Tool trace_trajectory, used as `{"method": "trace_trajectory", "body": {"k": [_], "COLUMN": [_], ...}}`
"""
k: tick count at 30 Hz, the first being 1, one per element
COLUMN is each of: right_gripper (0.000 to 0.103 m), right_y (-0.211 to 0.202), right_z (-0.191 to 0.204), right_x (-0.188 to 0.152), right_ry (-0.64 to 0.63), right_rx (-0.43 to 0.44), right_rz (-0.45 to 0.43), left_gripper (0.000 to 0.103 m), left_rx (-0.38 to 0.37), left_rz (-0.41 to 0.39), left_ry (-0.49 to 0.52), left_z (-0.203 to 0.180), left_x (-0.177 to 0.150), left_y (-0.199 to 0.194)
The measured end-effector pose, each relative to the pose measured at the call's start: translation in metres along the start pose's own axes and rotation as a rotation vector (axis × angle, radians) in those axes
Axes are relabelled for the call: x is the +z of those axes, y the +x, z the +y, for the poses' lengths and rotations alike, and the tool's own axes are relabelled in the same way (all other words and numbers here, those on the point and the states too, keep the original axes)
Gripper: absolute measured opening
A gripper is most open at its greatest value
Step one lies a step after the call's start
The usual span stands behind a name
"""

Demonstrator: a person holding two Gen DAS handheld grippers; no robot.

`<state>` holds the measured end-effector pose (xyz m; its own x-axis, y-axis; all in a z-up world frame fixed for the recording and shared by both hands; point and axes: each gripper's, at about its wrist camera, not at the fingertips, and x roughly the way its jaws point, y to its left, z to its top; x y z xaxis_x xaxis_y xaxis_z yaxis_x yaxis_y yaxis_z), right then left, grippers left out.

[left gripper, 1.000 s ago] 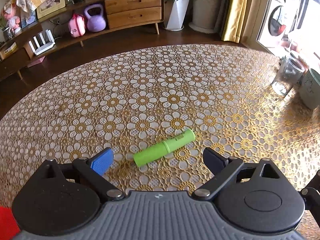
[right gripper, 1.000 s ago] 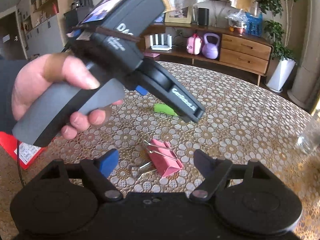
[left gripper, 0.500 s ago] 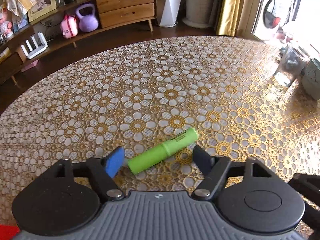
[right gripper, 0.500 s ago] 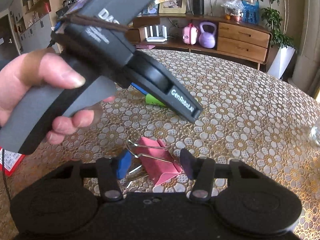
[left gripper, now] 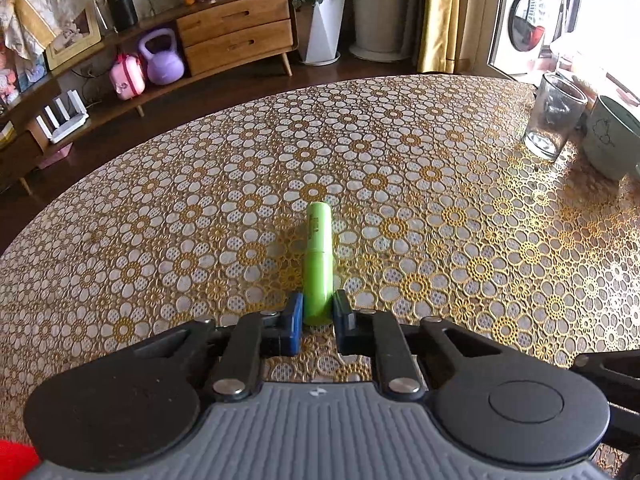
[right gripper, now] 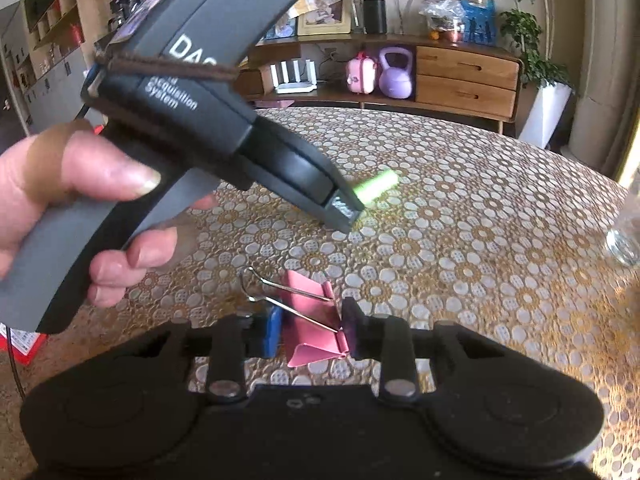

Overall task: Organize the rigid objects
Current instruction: 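Grasp the green tube with left tool while right tool grasps the pink binder clip, then carry the green tube with left tool while right tool carries the clip over the box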

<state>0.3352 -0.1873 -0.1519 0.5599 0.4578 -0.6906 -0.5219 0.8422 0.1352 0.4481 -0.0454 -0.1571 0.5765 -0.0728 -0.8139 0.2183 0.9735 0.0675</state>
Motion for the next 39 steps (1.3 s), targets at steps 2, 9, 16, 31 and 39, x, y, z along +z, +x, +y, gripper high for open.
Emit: {"method": "trace_trajectory", "body": {"k": [2, 9, 16, 31, 39], "right_gripper": [0.030, 0.030, 0.030, 0.030, 0.030], "right_y": [-0.009, -0.049, -0.086, -0.164, -0.186], "right_z": [-0.002, -0.001, 0.008, 0.047, 0.085], "right_x": [-0.001, -0.013, -0.024, -0.033, -0.020], "right_ry": [0.019, 0.083, 0.147, 0.209, 0.187], "right_rx": [0.003, 0.003, -0.009, -0.019, 0.010], "right_rz": [-0.008, -0.032, -0.044, -0.119, -0.170], "left_gripper": [0.016, 0.015, 0.015, 0.015, 0.015], "left_rx": [-0.002, -0.040, -0.066, -0.078, -0.037], "left_rz": [-0.003, -0.013, -0.019, -0.078, -0.161], "left_ry": [-0.014, -0.087, -0.120, -0.161, -0.140], "left_z": [0.002, 0.001, -0.007, -0.017, -0.007], "left_x": [-0.003, -0.021, -0.048, -0.120, -0.153], "left_y": [-0.005, -0.041, -0.087, -0.199, -0.260]}}
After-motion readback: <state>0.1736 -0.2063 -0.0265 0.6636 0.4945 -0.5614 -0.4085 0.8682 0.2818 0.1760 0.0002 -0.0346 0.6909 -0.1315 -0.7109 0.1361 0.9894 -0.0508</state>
